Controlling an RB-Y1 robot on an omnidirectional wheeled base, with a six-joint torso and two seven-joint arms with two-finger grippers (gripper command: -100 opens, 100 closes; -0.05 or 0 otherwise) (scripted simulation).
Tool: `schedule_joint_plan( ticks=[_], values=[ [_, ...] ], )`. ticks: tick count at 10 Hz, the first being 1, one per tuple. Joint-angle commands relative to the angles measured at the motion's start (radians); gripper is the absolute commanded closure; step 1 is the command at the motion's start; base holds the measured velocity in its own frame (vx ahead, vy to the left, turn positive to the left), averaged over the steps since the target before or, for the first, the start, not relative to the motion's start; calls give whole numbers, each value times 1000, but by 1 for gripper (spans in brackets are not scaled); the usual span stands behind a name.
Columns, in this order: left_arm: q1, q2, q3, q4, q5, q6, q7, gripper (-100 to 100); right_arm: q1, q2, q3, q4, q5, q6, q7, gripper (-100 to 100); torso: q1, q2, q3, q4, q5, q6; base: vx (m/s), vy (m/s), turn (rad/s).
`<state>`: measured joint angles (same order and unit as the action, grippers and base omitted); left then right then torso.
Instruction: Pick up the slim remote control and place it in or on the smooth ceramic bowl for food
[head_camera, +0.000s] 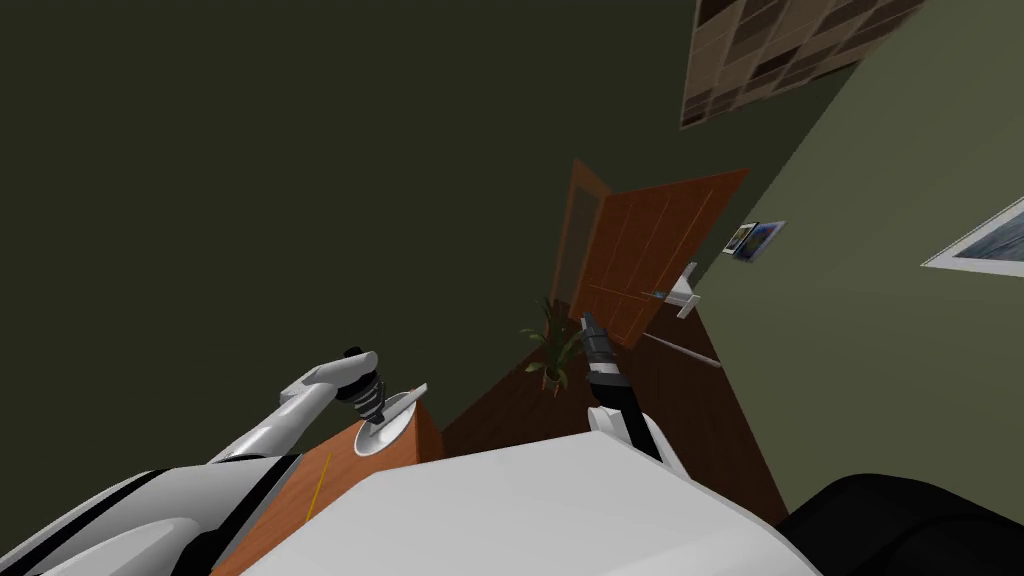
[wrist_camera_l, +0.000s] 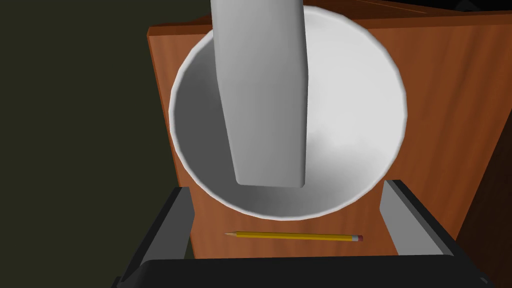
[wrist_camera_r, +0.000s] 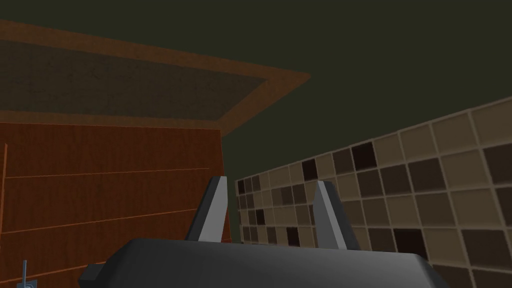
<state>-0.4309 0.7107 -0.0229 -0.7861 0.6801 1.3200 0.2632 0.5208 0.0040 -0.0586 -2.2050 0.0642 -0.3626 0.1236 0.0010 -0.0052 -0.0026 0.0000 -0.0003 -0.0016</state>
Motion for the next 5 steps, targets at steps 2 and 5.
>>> schedule_joint_plan(
  ticks=[2, 5],
  values=[
    [-15, -3, -50, -47, 17, 22, -11, -100, 0, 0, 0, 0, 0, 0, 0, 0, -2, -2, -1, 0, 0, -1, 100, -62, 328],
    [-45, -9, -138, -126, 49, 60, -36, -100, 0, 0, 0, 0, 0, 0, 0, 0, -2, -5, -3, -1, 0, 0, 121, -70, 379]
  ],
)
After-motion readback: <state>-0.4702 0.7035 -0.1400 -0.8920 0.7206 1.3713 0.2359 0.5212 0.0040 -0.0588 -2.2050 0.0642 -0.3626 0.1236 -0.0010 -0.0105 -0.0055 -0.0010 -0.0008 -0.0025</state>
